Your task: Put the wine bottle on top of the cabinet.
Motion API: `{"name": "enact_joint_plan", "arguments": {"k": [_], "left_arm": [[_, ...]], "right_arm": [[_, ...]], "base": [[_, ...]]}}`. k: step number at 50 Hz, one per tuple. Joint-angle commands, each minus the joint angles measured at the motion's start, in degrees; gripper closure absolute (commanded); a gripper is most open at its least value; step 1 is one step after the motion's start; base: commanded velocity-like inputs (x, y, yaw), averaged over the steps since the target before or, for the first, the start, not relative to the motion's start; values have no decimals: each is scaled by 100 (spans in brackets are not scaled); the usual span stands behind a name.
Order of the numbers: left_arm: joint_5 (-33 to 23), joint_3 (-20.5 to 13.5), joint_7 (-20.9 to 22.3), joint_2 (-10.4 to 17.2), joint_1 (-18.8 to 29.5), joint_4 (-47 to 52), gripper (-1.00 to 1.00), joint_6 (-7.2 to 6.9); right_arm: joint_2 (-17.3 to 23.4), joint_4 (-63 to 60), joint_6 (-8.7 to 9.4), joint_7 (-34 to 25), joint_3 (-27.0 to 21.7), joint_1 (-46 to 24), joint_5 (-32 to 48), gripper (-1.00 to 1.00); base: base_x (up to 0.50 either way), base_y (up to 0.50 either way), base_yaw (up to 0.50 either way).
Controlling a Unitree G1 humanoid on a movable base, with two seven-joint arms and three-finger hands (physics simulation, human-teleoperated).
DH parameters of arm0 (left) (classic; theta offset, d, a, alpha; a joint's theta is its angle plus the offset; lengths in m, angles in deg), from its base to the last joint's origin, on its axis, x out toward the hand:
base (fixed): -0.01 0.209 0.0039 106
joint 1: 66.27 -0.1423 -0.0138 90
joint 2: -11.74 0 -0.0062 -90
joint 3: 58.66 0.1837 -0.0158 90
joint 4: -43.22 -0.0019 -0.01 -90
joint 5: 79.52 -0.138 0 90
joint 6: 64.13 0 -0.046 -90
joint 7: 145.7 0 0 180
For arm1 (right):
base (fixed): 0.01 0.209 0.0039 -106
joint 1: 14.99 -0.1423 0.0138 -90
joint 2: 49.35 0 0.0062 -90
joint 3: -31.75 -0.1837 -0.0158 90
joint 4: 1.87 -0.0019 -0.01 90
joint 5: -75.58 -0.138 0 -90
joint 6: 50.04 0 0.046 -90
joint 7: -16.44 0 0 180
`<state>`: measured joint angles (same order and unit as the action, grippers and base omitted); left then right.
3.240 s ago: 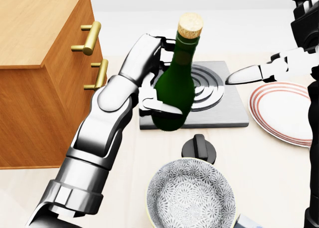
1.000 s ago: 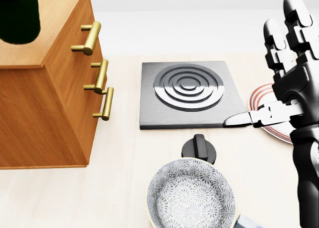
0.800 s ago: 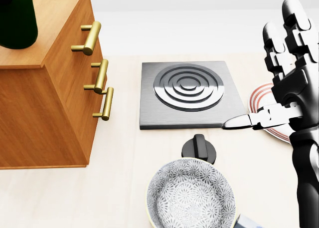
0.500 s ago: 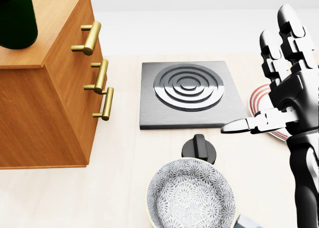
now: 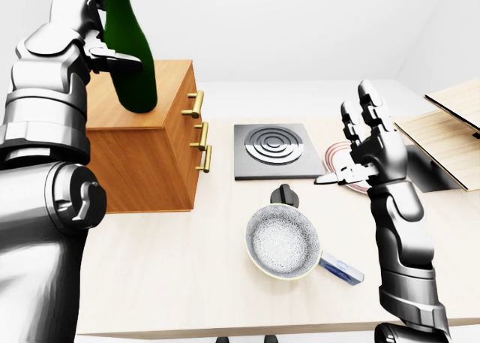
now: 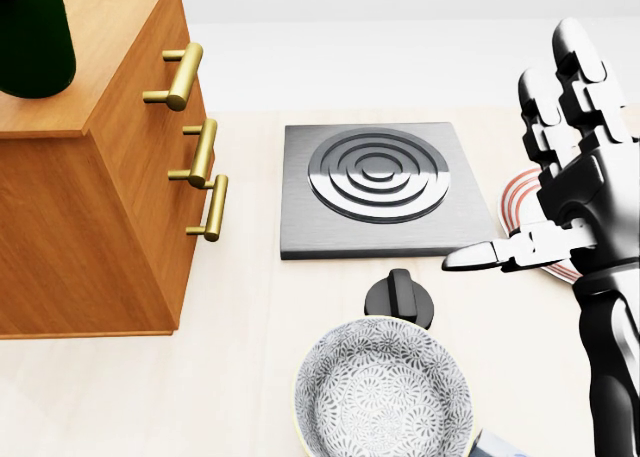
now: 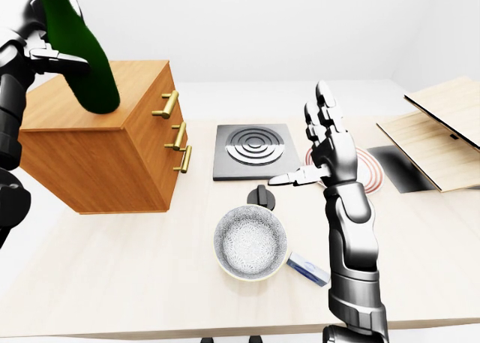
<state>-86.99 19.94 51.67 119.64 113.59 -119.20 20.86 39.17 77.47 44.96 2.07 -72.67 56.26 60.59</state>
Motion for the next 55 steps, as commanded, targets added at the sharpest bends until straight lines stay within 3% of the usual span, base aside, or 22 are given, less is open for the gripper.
{"name": "enact_joint_plan", "arguments": {"k": [1,21,55], "left_arm": [[-134,-108,-252,31,-1585,-132,100,1],[470,-288,-397,566,-1961,-38,100,1],[404,-219,-357,584,-2035,-81,100,1]], "right_arm": [[6,54,0,-24,-7,5,6,-100],[-14,65,0,7,56,-84,47,-100],[-13,154,0,-8,62,-85,55,-100]], "base": [[0,0,0],[0,0,0],[0,0,0]]}}
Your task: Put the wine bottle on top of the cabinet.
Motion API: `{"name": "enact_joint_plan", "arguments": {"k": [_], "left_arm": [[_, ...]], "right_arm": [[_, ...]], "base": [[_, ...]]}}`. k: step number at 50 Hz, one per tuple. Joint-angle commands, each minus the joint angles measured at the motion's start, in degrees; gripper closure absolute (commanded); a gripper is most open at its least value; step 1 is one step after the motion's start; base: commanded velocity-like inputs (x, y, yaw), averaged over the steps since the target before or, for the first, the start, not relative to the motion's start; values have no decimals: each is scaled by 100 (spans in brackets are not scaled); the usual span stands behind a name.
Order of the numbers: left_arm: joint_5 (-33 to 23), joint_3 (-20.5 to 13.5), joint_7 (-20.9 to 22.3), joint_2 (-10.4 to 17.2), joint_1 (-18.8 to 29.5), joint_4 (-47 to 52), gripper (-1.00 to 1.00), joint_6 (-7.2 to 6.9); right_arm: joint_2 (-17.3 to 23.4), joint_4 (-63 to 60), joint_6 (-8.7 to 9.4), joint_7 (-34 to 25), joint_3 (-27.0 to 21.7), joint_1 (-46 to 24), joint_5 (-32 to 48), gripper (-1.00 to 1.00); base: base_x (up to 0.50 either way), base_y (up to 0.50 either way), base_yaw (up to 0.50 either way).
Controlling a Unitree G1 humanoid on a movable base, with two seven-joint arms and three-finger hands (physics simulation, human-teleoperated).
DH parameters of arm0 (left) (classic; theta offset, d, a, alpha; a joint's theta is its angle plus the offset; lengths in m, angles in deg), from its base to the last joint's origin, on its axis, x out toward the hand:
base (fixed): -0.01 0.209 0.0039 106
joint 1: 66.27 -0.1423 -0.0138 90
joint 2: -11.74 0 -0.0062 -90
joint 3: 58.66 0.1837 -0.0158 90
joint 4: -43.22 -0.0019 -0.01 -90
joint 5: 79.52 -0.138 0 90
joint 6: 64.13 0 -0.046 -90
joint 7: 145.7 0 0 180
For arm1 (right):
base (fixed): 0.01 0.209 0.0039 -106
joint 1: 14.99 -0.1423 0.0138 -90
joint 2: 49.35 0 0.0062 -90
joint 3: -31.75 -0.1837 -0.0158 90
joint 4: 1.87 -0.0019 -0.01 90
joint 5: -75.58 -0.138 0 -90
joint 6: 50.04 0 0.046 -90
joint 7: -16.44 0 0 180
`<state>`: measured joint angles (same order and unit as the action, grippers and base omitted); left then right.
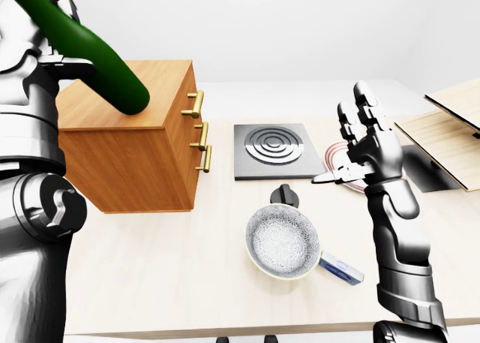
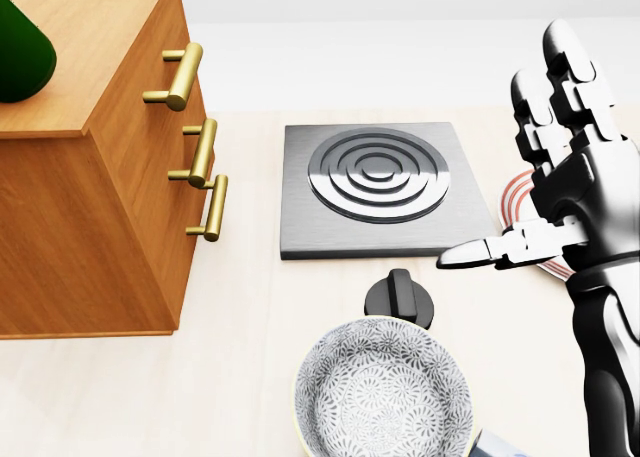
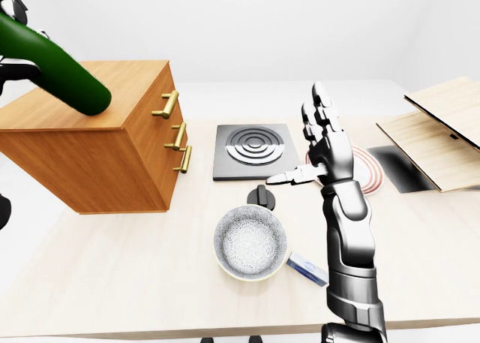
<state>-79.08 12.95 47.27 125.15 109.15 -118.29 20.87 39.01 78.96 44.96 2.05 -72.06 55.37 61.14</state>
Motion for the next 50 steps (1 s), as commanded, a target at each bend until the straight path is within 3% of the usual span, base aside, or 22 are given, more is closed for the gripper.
{"name": "enact_joint_plan", "arguments": {"k": [1,25,50], "left_arm": [[-391,473,83,37,-1591,-178,100,0],[-1013,628,131,-336,-1018,-284,100,0],[-1193,636,166,-518,-859,-340,100,0]], "right_arm": [[1,-3,0,-3,-2,8,-1,-100],[-89,74,0,-54,-19,273,18,-100],[-97,198,0,-122,-55,386,22,-100]], "base": [[0,0,0],[0,0,0],[0,0,0]]}}
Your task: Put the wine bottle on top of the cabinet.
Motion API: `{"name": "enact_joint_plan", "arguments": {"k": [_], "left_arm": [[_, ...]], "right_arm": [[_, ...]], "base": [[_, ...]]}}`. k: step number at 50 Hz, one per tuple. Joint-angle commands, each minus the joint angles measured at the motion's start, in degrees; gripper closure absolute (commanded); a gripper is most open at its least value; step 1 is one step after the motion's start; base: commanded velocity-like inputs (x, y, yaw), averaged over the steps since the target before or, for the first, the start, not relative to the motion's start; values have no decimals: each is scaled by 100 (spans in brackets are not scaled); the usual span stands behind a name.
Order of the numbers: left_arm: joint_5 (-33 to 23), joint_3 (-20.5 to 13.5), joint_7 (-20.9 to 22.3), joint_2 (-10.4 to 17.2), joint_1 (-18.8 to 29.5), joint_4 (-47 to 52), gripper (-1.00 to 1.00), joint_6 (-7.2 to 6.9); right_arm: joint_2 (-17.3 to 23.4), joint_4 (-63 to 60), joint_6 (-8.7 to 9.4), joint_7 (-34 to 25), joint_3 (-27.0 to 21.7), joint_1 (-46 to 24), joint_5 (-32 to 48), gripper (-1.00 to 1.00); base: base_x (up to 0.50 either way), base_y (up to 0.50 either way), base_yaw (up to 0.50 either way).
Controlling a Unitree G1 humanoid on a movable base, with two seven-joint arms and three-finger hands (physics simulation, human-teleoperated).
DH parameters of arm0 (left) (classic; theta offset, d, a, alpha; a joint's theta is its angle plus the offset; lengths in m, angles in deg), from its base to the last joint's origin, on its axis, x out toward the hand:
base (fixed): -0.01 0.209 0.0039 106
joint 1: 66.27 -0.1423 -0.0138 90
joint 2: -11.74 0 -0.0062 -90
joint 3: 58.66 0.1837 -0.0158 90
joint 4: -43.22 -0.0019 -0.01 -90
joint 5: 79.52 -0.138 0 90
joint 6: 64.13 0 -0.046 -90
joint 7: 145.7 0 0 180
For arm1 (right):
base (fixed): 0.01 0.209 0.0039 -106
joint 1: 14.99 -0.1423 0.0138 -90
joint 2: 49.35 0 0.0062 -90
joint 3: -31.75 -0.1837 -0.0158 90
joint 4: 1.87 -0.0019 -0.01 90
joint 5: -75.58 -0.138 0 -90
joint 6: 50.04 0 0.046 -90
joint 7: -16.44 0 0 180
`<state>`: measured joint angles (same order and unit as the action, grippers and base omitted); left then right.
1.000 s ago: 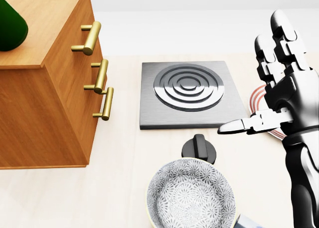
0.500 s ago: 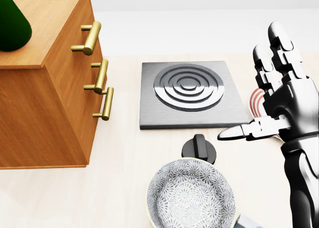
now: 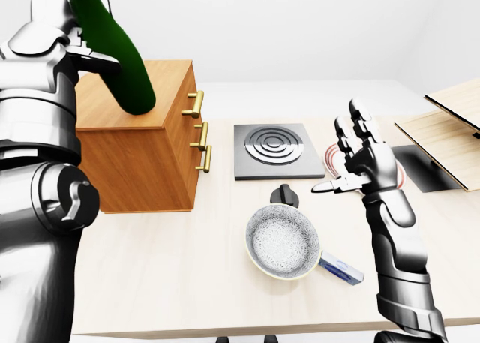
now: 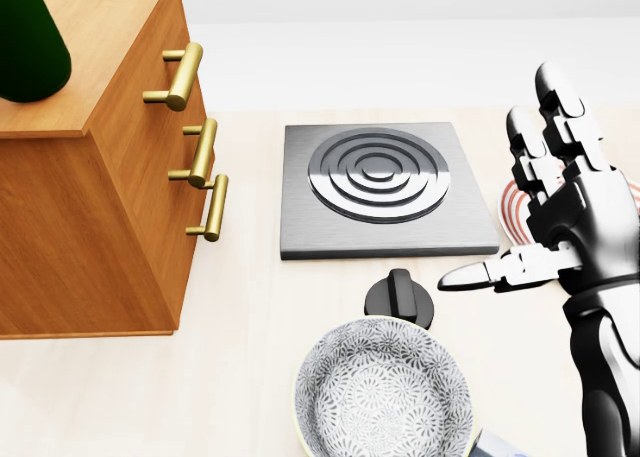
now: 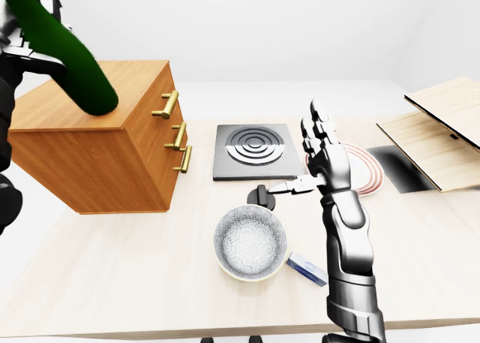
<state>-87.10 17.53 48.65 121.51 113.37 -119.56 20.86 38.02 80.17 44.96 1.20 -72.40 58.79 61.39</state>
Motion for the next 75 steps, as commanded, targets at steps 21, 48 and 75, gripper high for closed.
{"name": "enact_joint_plan", "arguments": {"k": [21,48,75], "left_arm": [[-371,133,22,-114,-1389,-211,100,0],[-352,84,33,290,-1647,-175,100,0],[-463,120,14,294,-1612,-185,-100,0]], "right_arm": [[-21,190,0,-35,19,37,22,-100],[-68,395,0,-48,86,6,86,-100],[-43,428,0,-48,81,-8,65,-100]], "base": [[0,0,0],[0,0,0],[0,0,0]]}}
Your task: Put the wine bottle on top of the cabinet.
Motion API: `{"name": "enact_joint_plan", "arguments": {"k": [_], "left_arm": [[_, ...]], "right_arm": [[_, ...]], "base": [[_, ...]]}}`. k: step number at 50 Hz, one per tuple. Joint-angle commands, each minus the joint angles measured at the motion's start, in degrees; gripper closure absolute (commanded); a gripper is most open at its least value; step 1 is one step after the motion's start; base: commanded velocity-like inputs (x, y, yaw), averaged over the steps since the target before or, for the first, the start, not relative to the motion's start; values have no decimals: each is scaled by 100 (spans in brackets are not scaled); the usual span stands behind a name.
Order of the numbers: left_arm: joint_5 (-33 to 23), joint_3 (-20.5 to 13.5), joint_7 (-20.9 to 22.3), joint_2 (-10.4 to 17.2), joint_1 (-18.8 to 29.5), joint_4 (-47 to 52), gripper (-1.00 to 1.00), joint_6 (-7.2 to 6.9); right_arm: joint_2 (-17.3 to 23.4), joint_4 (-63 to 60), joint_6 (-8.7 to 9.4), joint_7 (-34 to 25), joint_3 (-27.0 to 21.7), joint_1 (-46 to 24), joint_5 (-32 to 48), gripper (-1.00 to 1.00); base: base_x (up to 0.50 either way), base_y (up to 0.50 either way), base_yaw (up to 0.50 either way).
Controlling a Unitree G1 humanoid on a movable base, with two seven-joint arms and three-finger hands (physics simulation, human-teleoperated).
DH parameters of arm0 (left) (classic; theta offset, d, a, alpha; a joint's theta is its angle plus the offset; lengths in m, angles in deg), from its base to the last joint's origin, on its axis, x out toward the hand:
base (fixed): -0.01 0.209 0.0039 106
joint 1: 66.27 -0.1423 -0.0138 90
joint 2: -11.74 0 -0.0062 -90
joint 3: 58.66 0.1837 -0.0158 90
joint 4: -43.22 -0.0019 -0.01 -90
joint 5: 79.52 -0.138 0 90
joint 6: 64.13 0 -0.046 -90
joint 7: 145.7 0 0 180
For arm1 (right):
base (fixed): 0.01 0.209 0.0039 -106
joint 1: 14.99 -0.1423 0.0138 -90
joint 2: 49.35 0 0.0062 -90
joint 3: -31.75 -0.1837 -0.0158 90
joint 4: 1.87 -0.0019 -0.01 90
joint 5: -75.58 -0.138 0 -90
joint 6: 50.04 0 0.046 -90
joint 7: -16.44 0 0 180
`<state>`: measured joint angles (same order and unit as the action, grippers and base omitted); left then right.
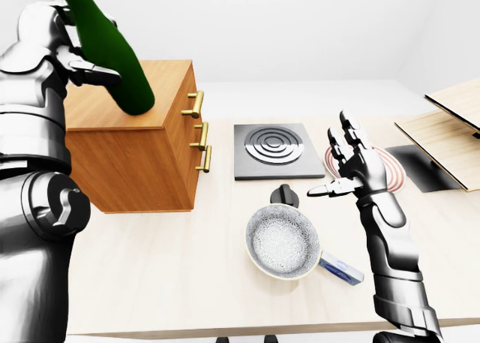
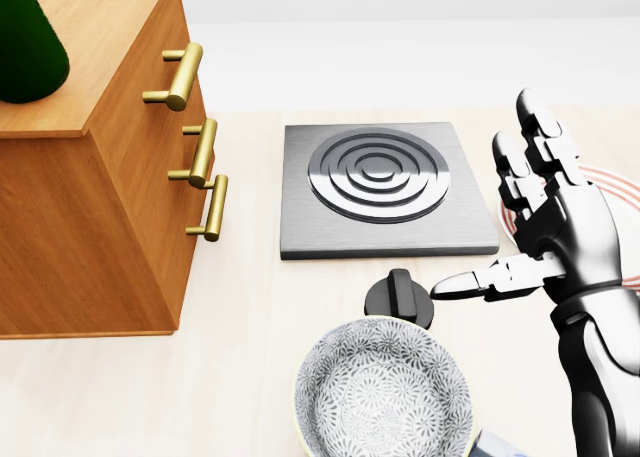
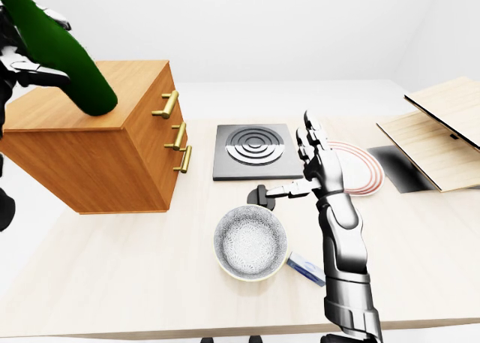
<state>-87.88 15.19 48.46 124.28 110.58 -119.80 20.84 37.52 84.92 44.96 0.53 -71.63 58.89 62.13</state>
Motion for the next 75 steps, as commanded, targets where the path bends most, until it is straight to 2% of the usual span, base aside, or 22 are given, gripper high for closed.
{"name": "enact_joint_plan", "arguments": {"k": [1,35,47,57,68,73,75], "left_arm": [[-387,353,28,14,-1340,-163,-100,3],[-406,352,83,-27,-1448,-164,-100,3],[-451,419,388,262,-1088,38,-100,3],[-346,428,584,393,-1127,288,-100,3],[-295,471,885,527,-1249,745,-100,3],[-111,387,1044,510,-1594,1364,-100,3],[-33,354,1169,519,-1817,1949,-100,3]], "right_arm": [[7,-52,0,20,5,-19,-9,-100],[-93,-79,0,20,39,145,4,-100],[-116,-67,0,40,66,134,-3,-100],[-109,-142,0,53,57,126,-18,-100],[-140,-33,0,52,80,150,-15,-100],[-156,89,0,35,80,167,-15,-100],[-158,168,0,11,88,168,-12,-100]], "base": [[0,0,0],[0,0,0],[0,0,0],[0,0,0],[0,0,0],[0,0,0],[0,0,0]]}}
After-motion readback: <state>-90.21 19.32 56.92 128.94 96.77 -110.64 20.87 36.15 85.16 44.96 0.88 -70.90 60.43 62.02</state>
